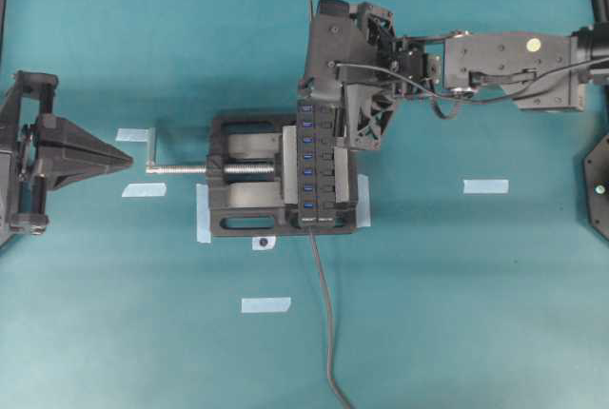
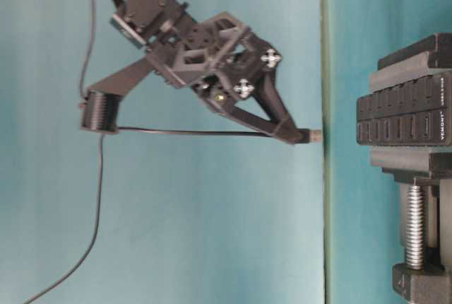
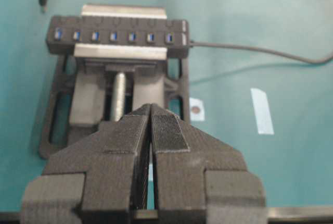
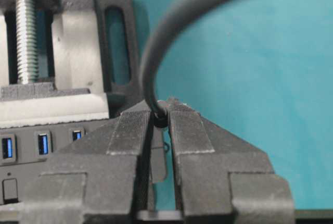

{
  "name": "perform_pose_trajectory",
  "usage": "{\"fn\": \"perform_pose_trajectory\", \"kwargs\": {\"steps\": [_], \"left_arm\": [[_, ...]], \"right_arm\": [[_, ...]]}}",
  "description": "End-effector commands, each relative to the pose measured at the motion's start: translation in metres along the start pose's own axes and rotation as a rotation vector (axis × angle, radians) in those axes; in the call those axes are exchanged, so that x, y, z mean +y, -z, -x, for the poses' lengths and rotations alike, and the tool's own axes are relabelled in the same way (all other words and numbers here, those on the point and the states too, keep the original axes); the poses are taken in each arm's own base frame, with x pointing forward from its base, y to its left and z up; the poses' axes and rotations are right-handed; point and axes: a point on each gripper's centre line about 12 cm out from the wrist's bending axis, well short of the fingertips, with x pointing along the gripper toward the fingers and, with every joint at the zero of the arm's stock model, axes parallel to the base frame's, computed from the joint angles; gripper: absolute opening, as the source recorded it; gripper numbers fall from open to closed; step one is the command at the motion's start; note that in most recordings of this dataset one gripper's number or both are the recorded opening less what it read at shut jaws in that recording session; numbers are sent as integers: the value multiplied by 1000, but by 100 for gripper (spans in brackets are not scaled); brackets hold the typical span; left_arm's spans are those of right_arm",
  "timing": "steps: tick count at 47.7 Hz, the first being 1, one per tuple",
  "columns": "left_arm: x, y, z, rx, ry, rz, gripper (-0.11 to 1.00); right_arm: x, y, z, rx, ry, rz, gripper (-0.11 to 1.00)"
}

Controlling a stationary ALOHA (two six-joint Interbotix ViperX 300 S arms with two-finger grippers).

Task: Insert the USB into the center port of the fixed hub
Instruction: 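Carry the held plug with the right gripper above the hub's center port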

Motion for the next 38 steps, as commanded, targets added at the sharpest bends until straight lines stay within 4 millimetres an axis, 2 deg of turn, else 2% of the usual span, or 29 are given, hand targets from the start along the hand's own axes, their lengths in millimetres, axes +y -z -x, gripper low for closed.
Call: {"fn": "perform_pose_trajectory", "kwargs": {"steps": [1, 38], "left_arm": [[0, -5, -1, -9, -1, 4, 0], [0, -5, -1, -8, -1, 4, 0]], "right_arm": [[-1, -21, 17, -62, 5, -13, 9], [18, -26, 24, -62, -34, -15, 9]]}}
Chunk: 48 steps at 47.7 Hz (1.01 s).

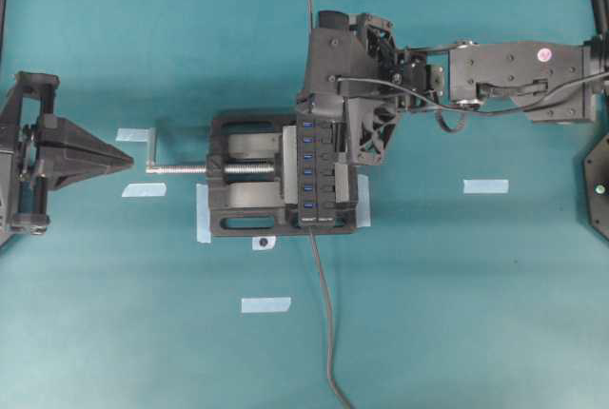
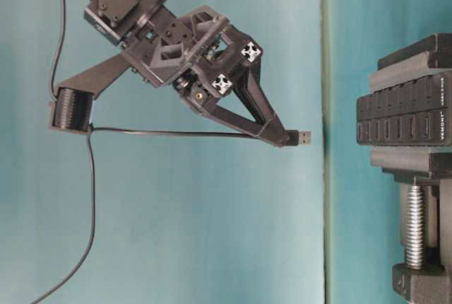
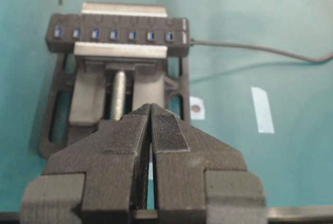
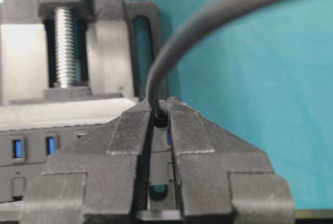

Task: Insert the USB into the center port of the fixed hub
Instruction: 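Carry the held plug with the right gripper above the hub's center port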

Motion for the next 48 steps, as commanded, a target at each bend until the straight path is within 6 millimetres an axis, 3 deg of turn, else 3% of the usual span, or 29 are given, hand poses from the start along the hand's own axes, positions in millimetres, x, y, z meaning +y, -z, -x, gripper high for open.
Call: {"fn": "perform_pose_trajectory", "kwargs": {"steps": [1, 21, 48], "left_arm": [[0, -5, -1, -12, -1, 1, 0], [0, -4, -1, -9, -1, 2, 0], [0, -4, -1, -9, -1, 4, 0]], "right_arm": [[1, -17, 13, -57, -3, -19, 9], [16, -15, 13, -51, -36, -13, 9], [29, 10, 3, -39, -77, -51, 9]]}}
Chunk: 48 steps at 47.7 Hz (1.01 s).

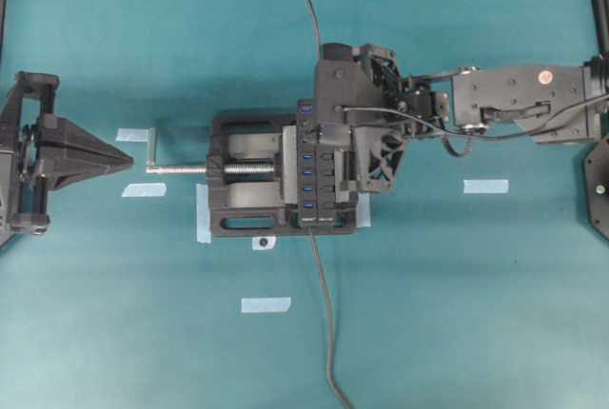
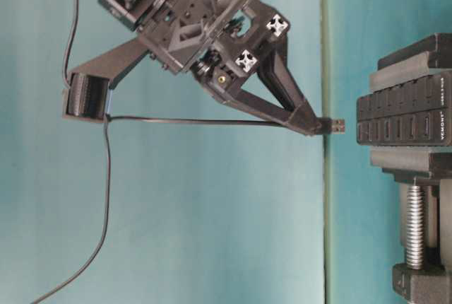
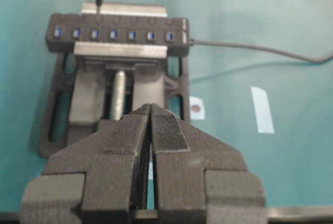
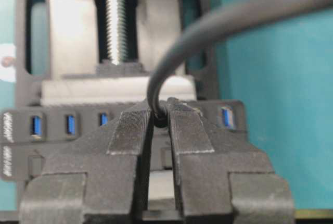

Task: Insert the USB into the center port of the fixed hub
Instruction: 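Carry the held plug with the right gripper above the hub's center port, then lower and push the plug into the center port with the right gripper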

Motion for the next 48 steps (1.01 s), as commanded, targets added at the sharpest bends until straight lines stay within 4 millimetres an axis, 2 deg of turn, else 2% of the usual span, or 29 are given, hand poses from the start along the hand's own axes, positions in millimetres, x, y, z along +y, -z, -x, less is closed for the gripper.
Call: {"fn": "perform_pose_trajectory", "kwargs": {"steps": [1, 29, 48], "left_arm": [[0, -4, -1, -9, -1, -1, 0], [0, -4, -1, -12, -1, 21, 0], [0, -4, -1, -12, -1, 19, 0]], "right_arm": [[2, -8, 6, -49, -10, -28, 9], [8, 0, -8, -29, -25, -26, 9], [9, 1, -10, -28, -27, -25, 9]]}}
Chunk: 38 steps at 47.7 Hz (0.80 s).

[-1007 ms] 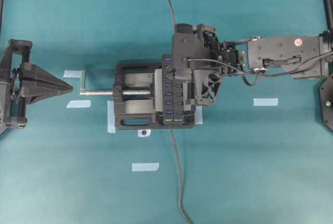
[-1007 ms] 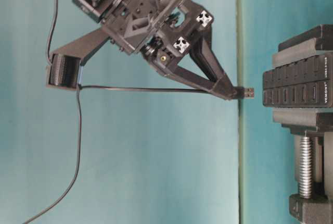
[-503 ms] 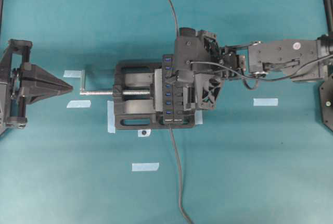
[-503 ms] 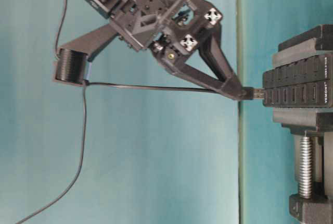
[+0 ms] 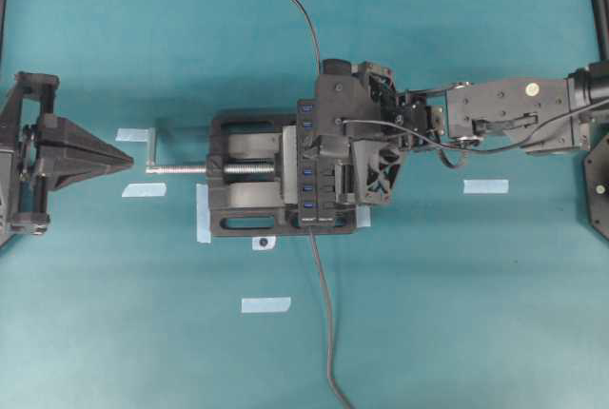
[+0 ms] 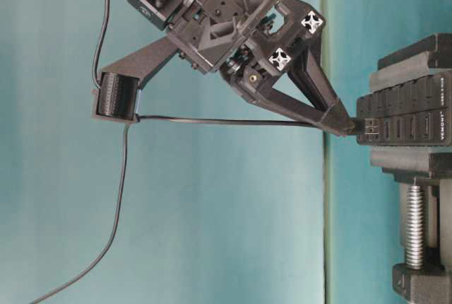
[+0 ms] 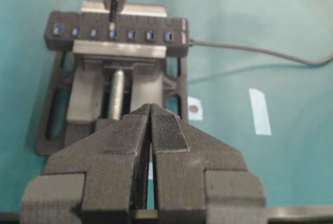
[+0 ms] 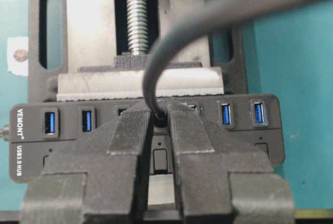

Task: Insert the USB into the center port of the fixed hub
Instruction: 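Lower and push the plug into the center port with the right gripper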

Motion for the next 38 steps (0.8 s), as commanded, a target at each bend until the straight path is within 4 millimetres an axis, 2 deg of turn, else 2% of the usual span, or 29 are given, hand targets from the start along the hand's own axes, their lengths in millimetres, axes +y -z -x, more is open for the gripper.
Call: {"fn": "perform_pose_trajectory", "kwargs": {"steps": [1, 38], "left_arm": [[0, -4, -1, -12, 1, 2, 0], [0, -5, 0, -15, 1, 0, 0]], "right_arm": [[1, -12, 5, -42, -3, -11, 9], [3, -9, -2, -34, -8, -15, 9]]}}
